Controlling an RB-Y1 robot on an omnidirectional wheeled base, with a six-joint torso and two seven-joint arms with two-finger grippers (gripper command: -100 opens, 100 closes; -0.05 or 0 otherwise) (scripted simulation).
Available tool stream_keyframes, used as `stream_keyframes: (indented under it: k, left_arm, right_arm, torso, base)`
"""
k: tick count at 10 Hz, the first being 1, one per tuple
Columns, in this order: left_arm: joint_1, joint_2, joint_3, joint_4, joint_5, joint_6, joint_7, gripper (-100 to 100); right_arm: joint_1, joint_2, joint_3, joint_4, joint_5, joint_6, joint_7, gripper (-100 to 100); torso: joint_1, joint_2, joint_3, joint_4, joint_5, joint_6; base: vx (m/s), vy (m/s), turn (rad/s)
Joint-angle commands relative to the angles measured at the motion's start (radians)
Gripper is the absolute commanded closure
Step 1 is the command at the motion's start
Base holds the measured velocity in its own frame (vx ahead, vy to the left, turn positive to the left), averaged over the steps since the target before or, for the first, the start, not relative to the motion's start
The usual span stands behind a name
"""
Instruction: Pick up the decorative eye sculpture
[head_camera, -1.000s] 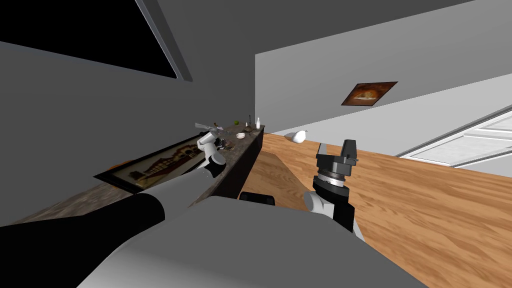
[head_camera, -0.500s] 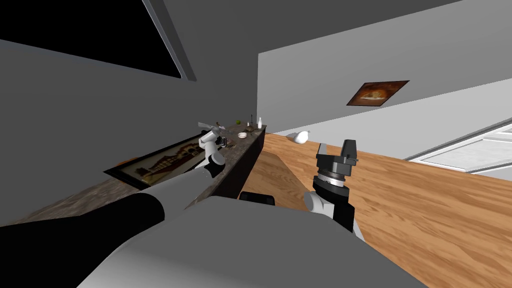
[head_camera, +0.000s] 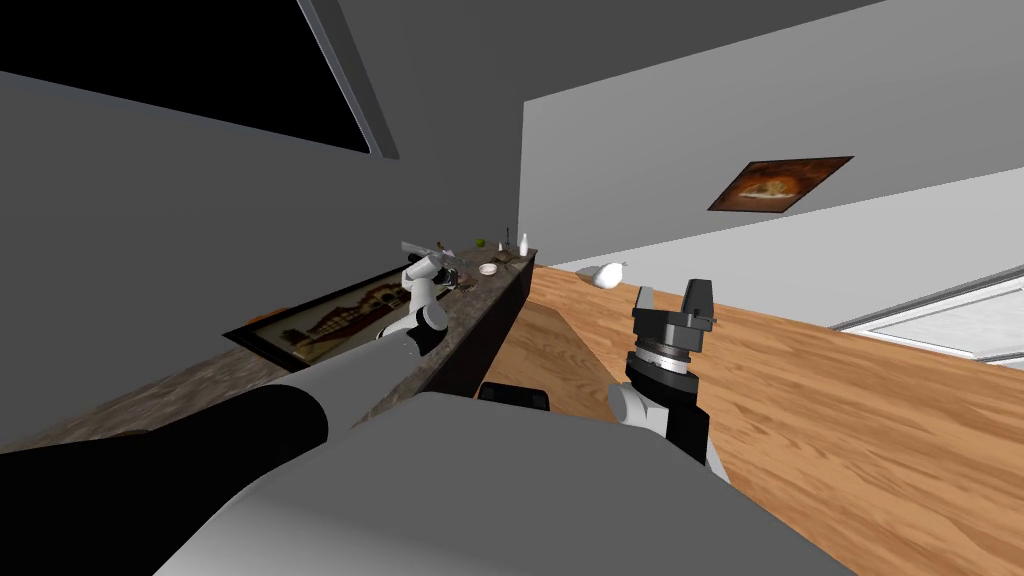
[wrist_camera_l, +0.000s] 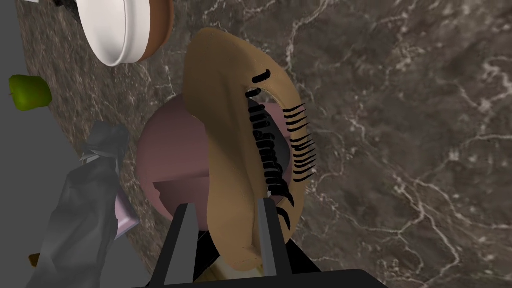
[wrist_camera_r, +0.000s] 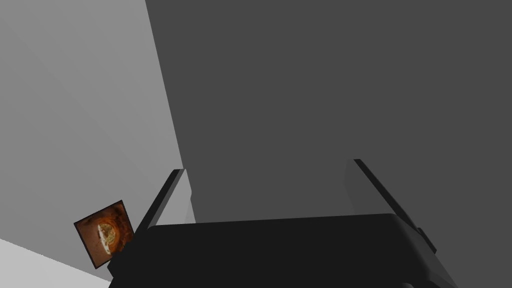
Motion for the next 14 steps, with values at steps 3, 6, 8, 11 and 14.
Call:
stream_keyframes:
  k: [3, 6, 8, 11, 14]
  left_arm:
    - [-0.002, 0.017, -0.107, 0.022, 0.054, -0.02, 0.026, 100]
    - [-0.005, 0.048, -0.2, 0.062, 0.133, -0.045, 0.075, 100]
    - [-0.009, 0.079, -0.258, 0.102, 0.181, -0.07, 0.124, 100]
    - [-0.009, 0.079, -0.344, 0.102, 0.213, -0.07, 0.124, 100]
    - [-0.012, 0.11, -0.439, 0.141, 0.292, -0.095, 0.172, 100]
  right_arm:
    - [0.0, 0.0, 0.0, 0.0, 0.0, 0.0, 0.0, 0]
    - [0.0, 0.0, 0.0, 0.0, 0.0, 0.0, 0.0, 0]
    - [0.0, 0.0, 0.0, 0.0, 0.0, 0.0, 0.0, 0]
    - [0.0, 0.0, 0.0, 0.0, 0.0, 0.0, 0.0, 0]
    - [0.0, 0.0, 0.0, 0.0, 0.0, 0.0, 0.0, 0]
  torso:
    - [-0.002, 0.001, 0.001, 0.001, -0.001, 0.003]
    - [-0.002, 0.004, 0.004, 0.003, -0.002, 0.001]
    - [-0.004, 0.005, 0.005, 0.004, -0.003, 0.003]
    - [-0.005, 0.007, 0.007, 0.007, -0.004, 0.002]
    - [-0.005, 0.01, 0.009, 0.009, -0.005, 0.001]
  base:
    - [0.001, -0.003, 0.037]
    - [0.001, -0.004, 0.09]
    - [0.0, -0.001, 0.04]
    - [0.0, -0.003, 0.044]
    - [0.0, -0.004, 0.09]
